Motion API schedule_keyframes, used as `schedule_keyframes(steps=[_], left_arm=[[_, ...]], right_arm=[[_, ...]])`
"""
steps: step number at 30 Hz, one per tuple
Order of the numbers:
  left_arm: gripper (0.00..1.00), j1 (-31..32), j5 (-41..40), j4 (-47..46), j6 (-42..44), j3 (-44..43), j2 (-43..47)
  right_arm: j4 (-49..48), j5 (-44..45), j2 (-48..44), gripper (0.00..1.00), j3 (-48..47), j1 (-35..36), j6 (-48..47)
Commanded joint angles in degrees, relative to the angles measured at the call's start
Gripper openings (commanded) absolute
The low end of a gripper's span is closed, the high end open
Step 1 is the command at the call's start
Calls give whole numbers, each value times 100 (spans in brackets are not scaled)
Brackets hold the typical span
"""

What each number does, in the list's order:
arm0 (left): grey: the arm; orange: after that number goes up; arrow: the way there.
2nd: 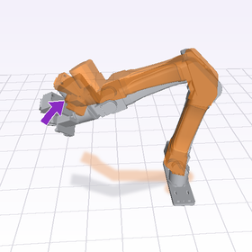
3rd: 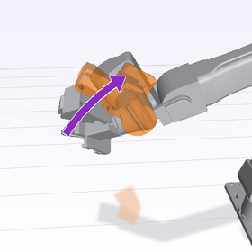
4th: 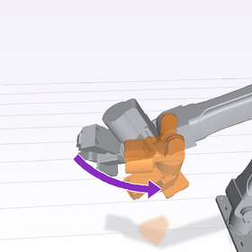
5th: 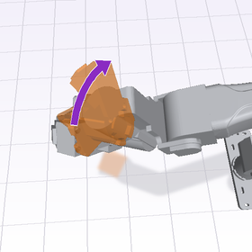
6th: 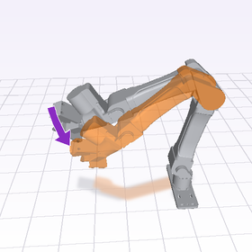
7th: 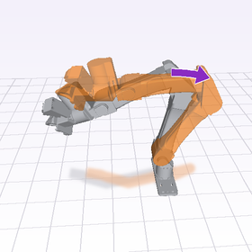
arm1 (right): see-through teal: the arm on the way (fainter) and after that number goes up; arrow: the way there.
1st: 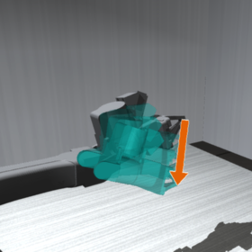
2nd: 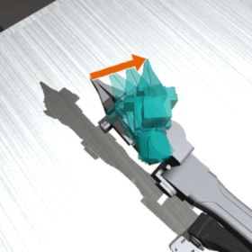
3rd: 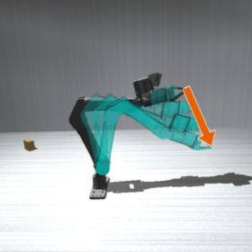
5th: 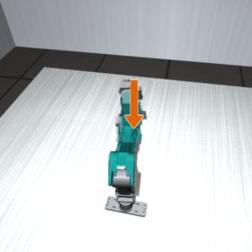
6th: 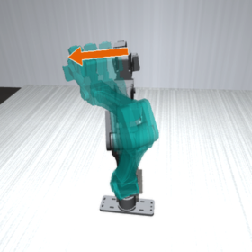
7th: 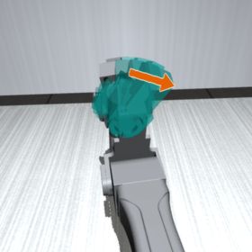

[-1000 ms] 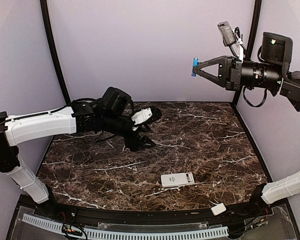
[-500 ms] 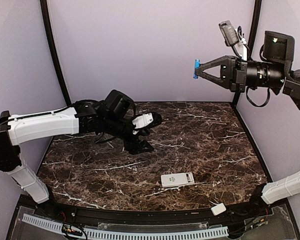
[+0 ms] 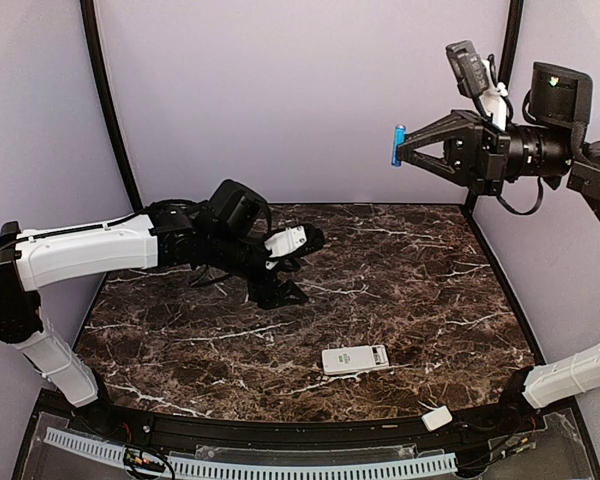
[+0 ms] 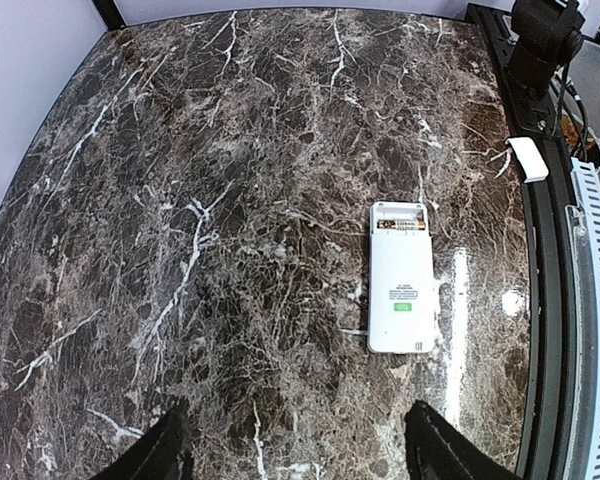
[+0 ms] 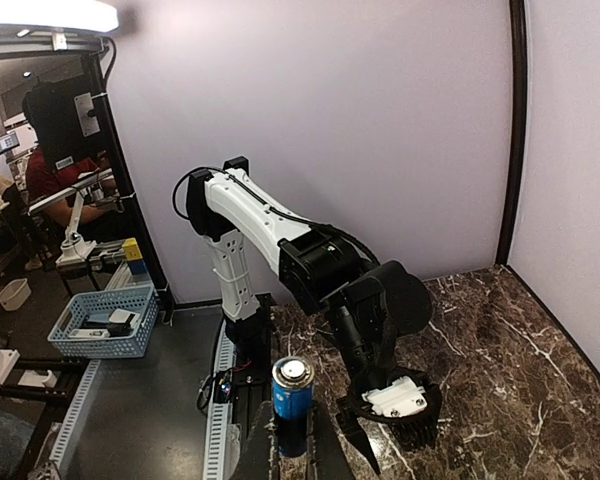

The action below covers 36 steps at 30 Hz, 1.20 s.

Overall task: Load the batteries into the remote control
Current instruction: Place the battery at the center of the board.

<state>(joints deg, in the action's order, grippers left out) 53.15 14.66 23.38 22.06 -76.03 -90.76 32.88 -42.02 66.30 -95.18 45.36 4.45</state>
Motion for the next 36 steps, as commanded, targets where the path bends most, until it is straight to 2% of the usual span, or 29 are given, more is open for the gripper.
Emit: schedule_keyframes(steps=[1,9,17,25,36], left_arm=[[72,24,179,-167,0,35,124],[72,25,470,-973,162,160,357],[72,27,510,-1035,377,54,155],[72,22,454,-1290,441,23,16],[73,28,230,-1951,706,112,-66]], right_arm=[[-48,-271,-58,0,-82,-19,-405],[-445,-533,-456,0,355,-19,-1061],[-623,-640,-746,0,777,-19,-1925],[-131,-952,-688,0,597,-19,-2497],[717,-1240,-655,0,469,-17,-3905]])
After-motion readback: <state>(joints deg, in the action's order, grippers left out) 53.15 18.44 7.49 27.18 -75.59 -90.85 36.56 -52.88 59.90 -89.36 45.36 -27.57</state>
